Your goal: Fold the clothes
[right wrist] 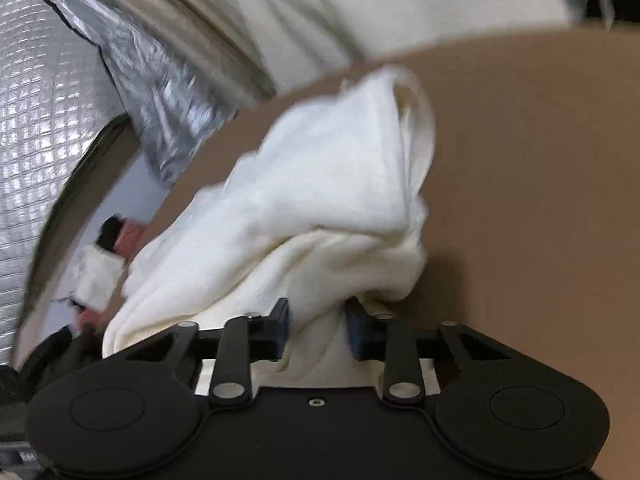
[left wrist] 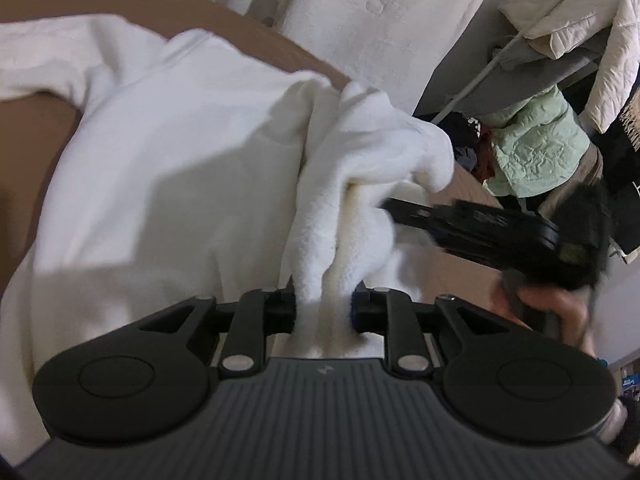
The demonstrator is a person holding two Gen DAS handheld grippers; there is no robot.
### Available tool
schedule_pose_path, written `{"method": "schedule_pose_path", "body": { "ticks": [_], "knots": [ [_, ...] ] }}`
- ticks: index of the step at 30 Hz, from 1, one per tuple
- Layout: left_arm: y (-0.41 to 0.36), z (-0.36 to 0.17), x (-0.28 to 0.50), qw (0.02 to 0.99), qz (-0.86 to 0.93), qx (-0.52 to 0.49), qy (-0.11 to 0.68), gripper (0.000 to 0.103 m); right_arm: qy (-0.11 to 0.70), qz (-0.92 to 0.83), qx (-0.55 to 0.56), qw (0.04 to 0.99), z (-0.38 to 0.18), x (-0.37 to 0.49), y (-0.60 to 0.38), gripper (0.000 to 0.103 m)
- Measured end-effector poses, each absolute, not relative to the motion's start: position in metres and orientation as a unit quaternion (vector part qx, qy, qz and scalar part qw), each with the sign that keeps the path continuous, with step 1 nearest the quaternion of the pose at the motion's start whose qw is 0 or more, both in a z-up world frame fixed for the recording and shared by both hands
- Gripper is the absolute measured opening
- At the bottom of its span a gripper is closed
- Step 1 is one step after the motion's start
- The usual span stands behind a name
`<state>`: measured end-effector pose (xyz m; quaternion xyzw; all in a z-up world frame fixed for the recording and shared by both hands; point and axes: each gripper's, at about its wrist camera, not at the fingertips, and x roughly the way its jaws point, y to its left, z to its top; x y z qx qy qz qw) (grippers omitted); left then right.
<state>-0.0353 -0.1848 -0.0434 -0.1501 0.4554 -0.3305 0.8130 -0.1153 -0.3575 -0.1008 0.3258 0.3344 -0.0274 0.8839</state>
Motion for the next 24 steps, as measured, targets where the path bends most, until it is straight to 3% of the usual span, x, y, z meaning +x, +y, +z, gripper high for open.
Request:
{"method": "schedule_pose_path", "body": {
  "ticks": [2, 4, 8, 15, 24],
  "knots": [
    [-0.192, -0.037, -0.031, 0.813, -0.332, -0.162, 0.45, 0.047, 0.314, -0.057, 0.293, 0.901, -0.079, -0.131, -0.353, 0.029],
    [-0.205, -0.033, -0.023, 0.805, -0.335, -0.176, 0.456, 0.098, 0.305, -0.097, 0.264, 0.91, -0.056, -0.152, -0.355, 0.026],
    [-0.256, -0.025, 0.0, 0.793, -0.339, -0.134, 0.488, 0.097, 0.266, -0.192, 0.179, 0.928, -0.018, -0.189, -0.385, 0.025],
    [-0.322, -0.001, -0.013, 0.808, -0.361, -0.075, 0.459, 0.098, 0.204, -0.403, 0.056, 0.89, 0.017, -0.235, -0.44, 0.025],
    [-0.341, -0.024, -0.016, 0.809, -0.336, -0.036, 0.481, 0.098, 0.291, -0.538, 0.08, 0.787, -0.056, -0.277, -0.572, 0.025]
  ]
}}
